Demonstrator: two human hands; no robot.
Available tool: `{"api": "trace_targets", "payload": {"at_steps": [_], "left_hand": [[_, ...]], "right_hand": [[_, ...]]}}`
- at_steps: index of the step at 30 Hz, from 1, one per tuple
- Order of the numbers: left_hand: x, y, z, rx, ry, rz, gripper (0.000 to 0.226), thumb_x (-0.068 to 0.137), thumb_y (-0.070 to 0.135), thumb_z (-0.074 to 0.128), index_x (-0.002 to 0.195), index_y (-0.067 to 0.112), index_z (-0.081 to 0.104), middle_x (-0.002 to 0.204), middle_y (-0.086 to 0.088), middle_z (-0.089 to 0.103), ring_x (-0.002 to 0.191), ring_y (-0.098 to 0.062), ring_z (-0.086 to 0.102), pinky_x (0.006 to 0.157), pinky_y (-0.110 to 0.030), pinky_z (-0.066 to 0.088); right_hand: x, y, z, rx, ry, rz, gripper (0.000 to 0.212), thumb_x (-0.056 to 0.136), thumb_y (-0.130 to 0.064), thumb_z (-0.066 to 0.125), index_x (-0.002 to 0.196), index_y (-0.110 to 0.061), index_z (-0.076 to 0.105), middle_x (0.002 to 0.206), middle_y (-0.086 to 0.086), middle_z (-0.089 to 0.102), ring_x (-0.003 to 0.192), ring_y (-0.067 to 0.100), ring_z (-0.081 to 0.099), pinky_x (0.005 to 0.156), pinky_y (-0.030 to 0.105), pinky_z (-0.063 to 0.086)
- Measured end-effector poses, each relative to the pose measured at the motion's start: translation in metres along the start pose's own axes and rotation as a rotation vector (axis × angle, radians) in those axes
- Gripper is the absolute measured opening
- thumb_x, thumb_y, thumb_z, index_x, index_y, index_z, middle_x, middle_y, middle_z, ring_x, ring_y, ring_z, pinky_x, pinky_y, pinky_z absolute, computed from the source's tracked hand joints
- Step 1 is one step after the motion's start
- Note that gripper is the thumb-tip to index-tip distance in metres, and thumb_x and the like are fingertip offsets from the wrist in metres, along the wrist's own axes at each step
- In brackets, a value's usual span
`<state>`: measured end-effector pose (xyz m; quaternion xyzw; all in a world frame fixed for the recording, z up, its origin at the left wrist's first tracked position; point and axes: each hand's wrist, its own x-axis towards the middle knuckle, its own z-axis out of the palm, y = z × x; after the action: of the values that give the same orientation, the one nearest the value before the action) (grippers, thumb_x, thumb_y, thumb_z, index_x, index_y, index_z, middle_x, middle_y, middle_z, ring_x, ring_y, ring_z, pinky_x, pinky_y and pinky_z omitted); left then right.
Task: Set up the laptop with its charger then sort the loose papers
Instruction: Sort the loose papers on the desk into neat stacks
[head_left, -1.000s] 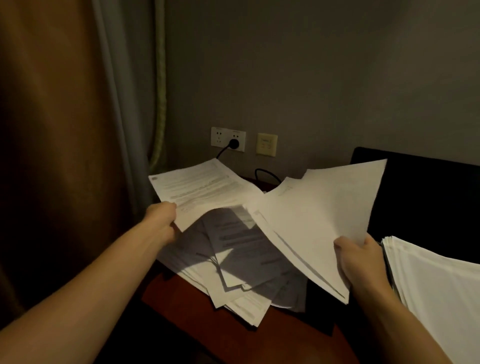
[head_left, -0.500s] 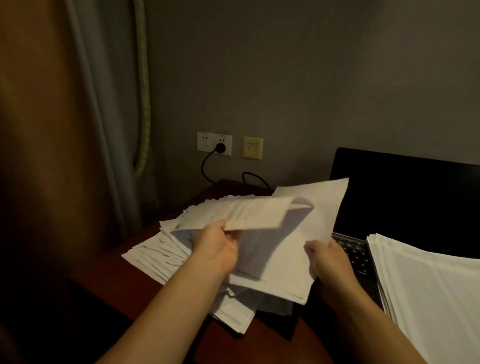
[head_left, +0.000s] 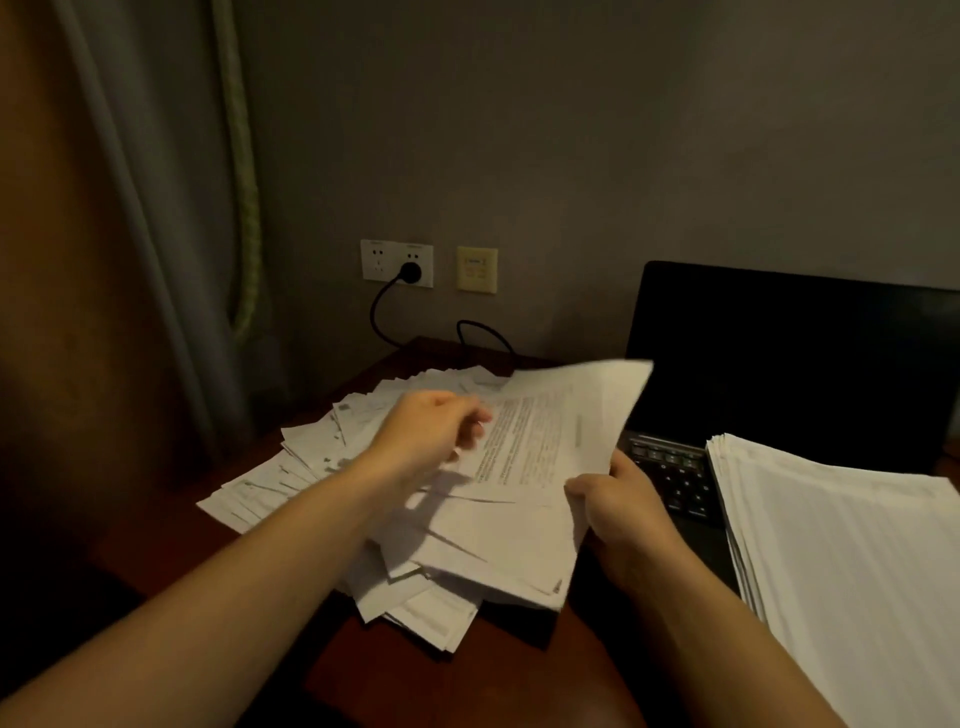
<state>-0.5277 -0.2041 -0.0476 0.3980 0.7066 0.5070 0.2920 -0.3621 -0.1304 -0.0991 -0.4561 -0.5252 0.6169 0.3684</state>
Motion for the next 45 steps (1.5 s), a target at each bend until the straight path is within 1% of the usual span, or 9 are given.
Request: {"api": "trace_targets", "payload": {"at_steps": [6,11,14,18,25,29,32,35,45], "left_hand": [[0.050,-0.002,-0.038,0.201,0.090,0.087,0.039,0.100,0.044,0.056,0.136,0.032,0.050,0.119,0.013,0.061,0.100,-0.006,0.061,0.081,-0.025,0.045],[0.081,0.008,-0.074,0.238,0.143,0.088,0.093,0.086,0.070,0.057,0.159,0.029,0.018,0.161,0.000,0.032,0.142,-0.025,0.039,0.110,-0.042,0.037],[0.082,0.018,-0.090,0.362,0.105,0.197,0.080,0.087,0.065,0.059,0.153,0.026,0.035,0.147,0.010,0.045,0.129,-0.016,0.049,0.095,-0.033,0.046],[0.070,0.027,-0.103,0.383,-0.072,0.145,0.048,0.081,0.064,0.067,0.107,0.024,0.071,0.097,0.002,0.076,0.088,-0.018,0.074,0.084,-0.041,0.059],[0.043,0.020,-0.094,0.171,-0.338,0.068,0.022,0.093,0.024,0.067,0.112,0.014,0.074,0.104,0.000,0.077,0.098,-0.019,0.074,0.094,-0.044,0.055],[0.035,0.019,-0.086,-0.083,-0.166,0.199,0.019,0.099,0.021,0.059,0.113,0.013,0.070,0.105,-0.005,0.077,0.094,-0.021,0.075,0.077,-0.036,0.061],[0.029,0.031,-0.083,-0.227,-0.006,0.351,0.020,0.101,0.026,0.057,0.113,0.014,0.068,0.103,-0.002,0.077,0.093,-0.019,0.074,0.075,-0.033,0.062],[0.021,0.045,-0.078,-0.319,0.109,0.456,0.022,0.102,0.033,0.054,0.113,0.017,0.064,0.100,-0.001,0.076,0.090,-0.017,0.075,0.072,-0.033,0.062],[0.005,-0.020,-0.039,-0.413,0.177,0.317,0.021,0.099,0.040,0.055,0.117,0.031,0.058,0.109,0.001,0.071,0.099,-0.019,0.071,0.081,-0.040,0.061]], "right_hand": [[0.001,-0.009,-0.011,-0.066,-0.013,-0.198,0.035,0.101,-0.007,0.051,0.127,-0.030,0.056,0.109,-0.002,0.069,0.096,0.021,0.069,0.069,0.034,0.059],[-0.001,-0.015,-0.017,-0.063,-0.062,-0.345,0.016,0.101,-0.020,0.057,0.113,-0.028,0.063,0.097,-0.005,0.075,0.085,0.013,0.075,0.061,0.027,0.060],[-0.003,-0.015,-0.018,-0.073,-0.036,-0.409,0.012,0.099,-0.029,0.057,0.109,-0.026,0.063,0.095,-0.004,0.075,0.082,0.010,0.074,0.057,0.023,0.058],[-0.007,-0.015,-0.013,0.009,0.047,-0.482,0.018,0.098,-0.032,0.056,0.102,-0.017,0.065,0.093,0.002,0.076,0.084,0.020,0.075,0.065,0.038,0.063],[-0.009,-0.007,-0.002,0.133,0.103,-0.451,0.038,0.089,-0.045,0.059,0.101,-0.009,0.063,0.086,0.007,0.075,0.075,0.022,0.076,0.059,0.034,0.061],[-0.010,-0.021,0.005,0.094,0.020,-0.553,0.024,0.090,-0.027,0.068,0.113,-0.021,0.065,0.099,-0.014,0.076,0.092,0.010,0.074,0.068,0.021,0.058],[-0.011,-0.048,0.007,0.102,-0.042,-0.562,0.022,0.095,-0.024,0.066,0.117,-0.019,0.066,0.107,-0.002,0.076,0.095,0.020,0.074,0.075,0.037,0.061],[-0.012,-0.078,0.008,0.038,0.017,-0.646,0.019,0.098,-0.031,0.061,0.110,-0.016,0.067,0.100,0.000,0.076,0.087,0.019,0.075,0.067,0.035,0.062],[-0.016,-0.044,0.018,0.054,-0.039,-0.618,0.030,0.093,-0.019,0.068,0.121,-0.020,0.059,0.111,-0.002,0.072,0.099,0.014,0.073,0.073,0.031,0.062]]}}
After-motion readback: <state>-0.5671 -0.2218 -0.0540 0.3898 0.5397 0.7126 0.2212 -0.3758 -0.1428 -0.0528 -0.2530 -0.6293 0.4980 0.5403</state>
